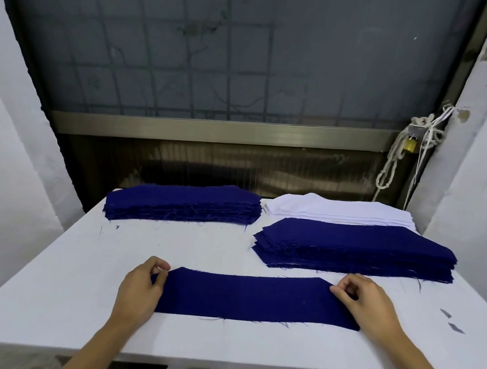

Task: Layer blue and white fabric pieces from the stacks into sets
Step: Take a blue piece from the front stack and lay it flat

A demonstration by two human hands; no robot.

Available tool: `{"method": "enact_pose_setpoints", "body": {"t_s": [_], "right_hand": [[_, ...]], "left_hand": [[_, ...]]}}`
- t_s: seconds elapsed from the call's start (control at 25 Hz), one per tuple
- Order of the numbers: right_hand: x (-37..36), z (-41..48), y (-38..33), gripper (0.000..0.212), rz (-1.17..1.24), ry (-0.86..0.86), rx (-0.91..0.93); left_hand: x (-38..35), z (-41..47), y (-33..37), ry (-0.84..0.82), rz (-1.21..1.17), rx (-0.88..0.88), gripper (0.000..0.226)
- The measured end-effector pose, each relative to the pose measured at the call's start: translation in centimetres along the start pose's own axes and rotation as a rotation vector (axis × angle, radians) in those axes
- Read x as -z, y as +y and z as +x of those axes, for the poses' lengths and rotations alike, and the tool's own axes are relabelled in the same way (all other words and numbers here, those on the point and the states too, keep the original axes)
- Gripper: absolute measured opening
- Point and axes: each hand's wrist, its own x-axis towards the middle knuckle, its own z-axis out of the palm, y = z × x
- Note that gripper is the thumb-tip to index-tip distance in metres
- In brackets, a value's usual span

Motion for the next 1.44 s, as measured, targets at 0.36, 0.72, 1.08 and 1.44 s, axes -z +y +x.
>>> {"method": "enact_pose_setpoints", "body": {"t_s": [0.36, 0.72, 1.08, 1.44], "right_hand": [[-0.1, -0.4, -0.4, 0.017, -0.055, 0.043, 0.000], [3.0, 7.9, -3.0, 0.013, 0.056, 0.229, 0.043], [1.8, 22.8, -1.3, 0.005, -0.011, -0.009, -0.022], [-2.4, 32.0, 2.0, 0.039, -0.230, -0.146, 0.065]], "left_hand": [[-0.1, 0.1, 0.4, 0.007, 0.048, -0.024, 0.032], [-2.1, 8.6, 11.6, -0.059, -0.107, -0.248, 0.023], [-13.5, 18.7, 23.7, -0.458, -0.097, -0.292, 0.013], [-25.4, 24.5, 28.0, -0.649, 0.047, -0.328, 0.046]]}}
